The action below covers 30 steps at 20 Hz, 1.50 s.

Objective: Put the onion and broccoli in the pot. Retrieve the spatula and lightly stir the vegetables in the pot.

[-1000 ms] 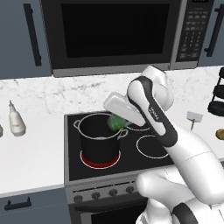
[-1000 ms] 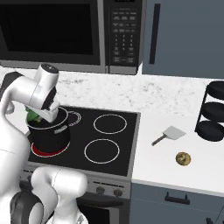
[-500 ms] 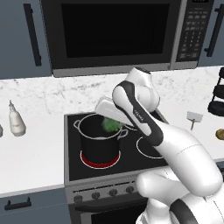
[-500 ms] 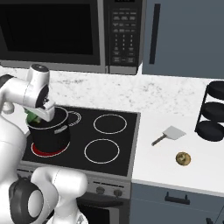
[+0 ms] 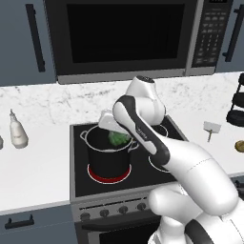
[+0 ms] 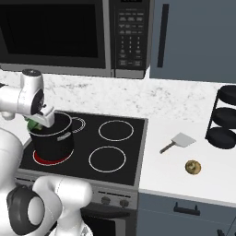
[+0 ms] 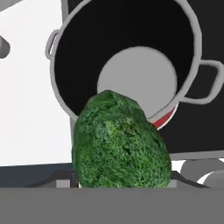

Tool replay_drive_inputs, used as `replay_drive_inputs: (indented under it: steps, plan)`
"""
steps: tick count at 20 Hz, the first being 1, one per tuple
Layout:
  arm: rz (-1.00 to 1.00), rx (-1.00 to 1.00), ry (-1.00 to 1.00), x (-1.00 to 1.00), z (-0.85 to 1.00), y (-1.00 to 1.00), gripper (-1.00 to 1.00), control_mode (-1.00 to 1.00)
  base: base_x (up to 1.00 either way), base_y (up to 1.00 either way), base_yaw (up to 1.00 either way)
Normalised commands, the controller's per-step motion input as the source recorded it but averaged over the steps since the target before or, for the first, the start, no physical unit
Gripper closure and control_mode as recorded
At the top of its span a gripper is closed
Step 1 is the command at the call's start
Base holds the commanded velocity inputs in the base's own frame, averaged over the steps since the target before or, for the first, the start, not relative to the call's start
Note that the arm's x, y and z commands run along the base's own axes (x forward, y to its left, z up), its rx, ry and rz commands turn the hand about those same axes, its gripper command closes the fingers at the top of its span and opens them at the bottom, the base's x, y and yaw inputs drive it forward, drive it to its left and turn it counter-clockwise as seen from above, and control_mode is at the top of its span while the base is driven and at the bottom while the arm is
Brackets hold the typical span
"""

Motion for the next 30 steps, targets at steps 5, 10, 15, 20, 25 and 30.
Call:
replay_drive_inputs:
  steps: [5,10,15,20,25,30]
  plan:
    - [0.00,-0.07,-0.13,0.05,-0.05,0.03,1.00,-1.00,0.00,0.00,0.00]
    - [-0.01,-0.05,-0.01,0.25,-0.07,0.00,1.00,-1.00,0.00,0.00,0.00]
    - [0.00,-0.08,0.00,0.25,-0.18,0.00,1.00,-1.00,0.00,0.00,0.00]
    - [0.00,-0.10,-0.04,0.10,-0.20,0.01,1.00,-1.00,0.00,0.00,0.00]
    - [-0.01,-0.11,-0.01,0.14,-0.22,0.04,1.00,-1.00,0.00,0.00,0.00]
    - [-0.01,-0.08,0.00,0.25,-0.13,0.03,1.00,-1.00,0.00,0.00,0.00]
